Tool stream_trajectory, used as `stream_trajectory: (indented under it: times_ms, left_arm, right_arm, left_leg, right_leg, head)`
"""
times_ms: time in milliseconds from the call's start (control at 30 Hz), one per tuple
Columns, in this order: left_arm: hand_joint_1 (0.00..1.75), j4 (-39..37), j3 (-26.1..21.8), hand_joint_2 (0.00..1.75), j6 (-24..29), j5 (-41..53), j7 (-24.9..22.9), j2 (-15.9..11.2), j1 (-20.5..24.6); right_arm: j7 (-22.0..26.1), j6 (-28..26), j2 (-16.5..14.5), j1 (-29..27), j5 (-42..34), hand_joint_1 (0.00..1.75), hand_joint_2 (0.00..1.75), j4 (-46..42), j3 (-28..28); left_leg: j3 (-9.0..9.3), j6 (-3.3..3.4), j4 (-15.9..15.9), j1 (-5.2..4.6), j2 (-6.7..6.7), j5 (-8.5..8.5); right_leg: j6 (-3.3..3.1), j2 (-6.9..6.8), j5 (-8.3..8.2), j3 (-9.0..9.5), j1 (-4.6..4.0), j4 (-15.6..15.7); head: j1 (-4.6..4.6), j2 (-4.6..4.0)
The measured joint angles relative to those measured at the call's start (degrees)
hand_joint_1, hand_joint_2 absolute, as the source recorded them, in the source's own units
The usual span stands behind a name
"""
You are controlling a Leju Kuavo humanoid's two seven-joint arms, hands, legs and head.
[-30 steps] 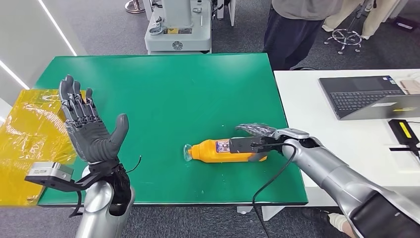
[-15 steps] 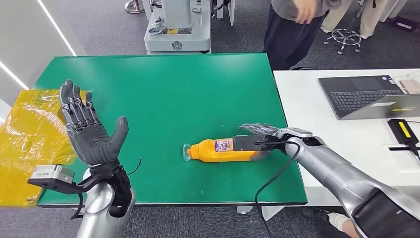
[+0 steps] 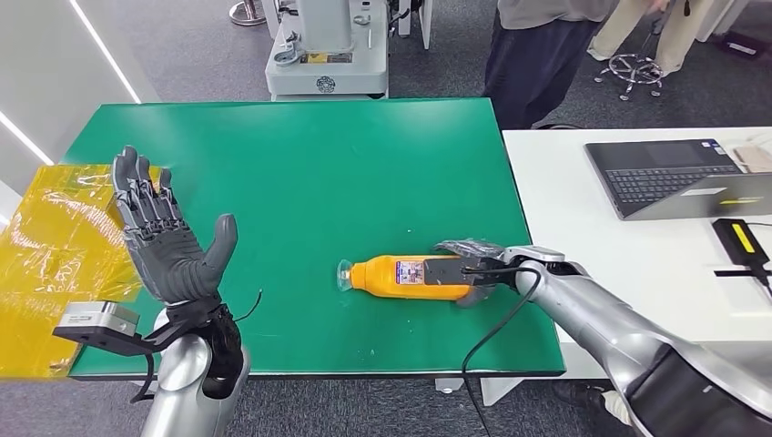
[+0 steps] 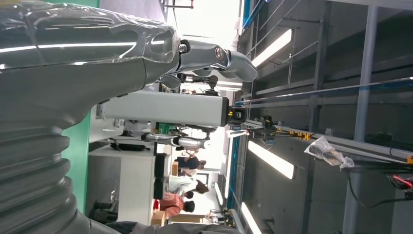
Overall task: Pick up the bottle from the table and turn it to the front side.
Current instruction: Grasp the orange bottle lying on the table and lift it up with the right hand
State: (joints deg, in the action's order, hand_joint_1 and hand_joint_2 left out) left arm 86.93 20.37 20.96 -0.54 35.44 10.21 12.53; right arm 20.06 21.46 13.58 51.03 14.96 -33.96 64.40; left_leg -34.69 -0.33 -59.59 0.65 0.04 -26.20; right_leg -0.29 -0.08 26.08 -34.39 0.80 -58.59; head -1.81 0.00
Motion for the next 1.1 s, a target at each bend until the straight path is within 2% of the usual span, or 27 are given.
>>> stream_trajectory:
  times_ms: [300, 433, 833, 1100]
  left_arm:
    - [0.00, 0.0, 0.0, 1.75, 0.4, 0.0, -0.9, 0.0, 0.0]
    - [0.00, 0.0, 0.0, 1.75, 0.4, 0.0, -1.0, 0.0, 0.0]
    - [0.00, 0.0, 0.0, 1.75, 0.2, 0.1, -1.0, 0.0, -0.1]
    - [0.00, 0.0, 0.0, 1.75, 0.2, 0.0, -0.8, 0.0, -0.1]
  right_arm:
    - [0.5, 0.2, -1.1, 0.0, -0.1, 0.00, 1.75, 0.9, 0.0]
    - [1.0, 0.1, -1.1, 0.0, -0.2, 1.72, 1.75, 1.1, 0.0]
    - [2.4, -4.9, -1.1, -0.7, 1.8, 1.75, 1.75, 1.1, 0.0]
    - [3.1, -6.0, -1.4, -0.9, 1.8, 1.75, 1.75, 1.0, -0.1]
  left_leg:
    - [0.10, 0.03, 0.0, 0.00, 0.00, 0.03]
    - [0.10, 0.03, 0.0, 0.00, 0.00, 0.03]
    - [0.11, 0.07, 0.0, 0.00, 0.01, 0.09]
    - [0.10, 0.07, 0.0, 0.00, 0.01, 0.09]
  right_leg:
    - [0.00, 0.00, -0.02, 0.09, -0.01, 0.0]
    - [0.01, 0.01, -0.03, 0.10, 0.00, 0.0]
    - [0.03, 0.01, -0.06, 0.11, 0.00, 0.0]
    - [0.04, 0.01, -0.06, 0.11, 0.00, 0.0]
  head:
    - [-0.01, 0.00]
    - [0.00, 0.00]
    - [0.00, 0.00]
    - [0.00, 0.00]
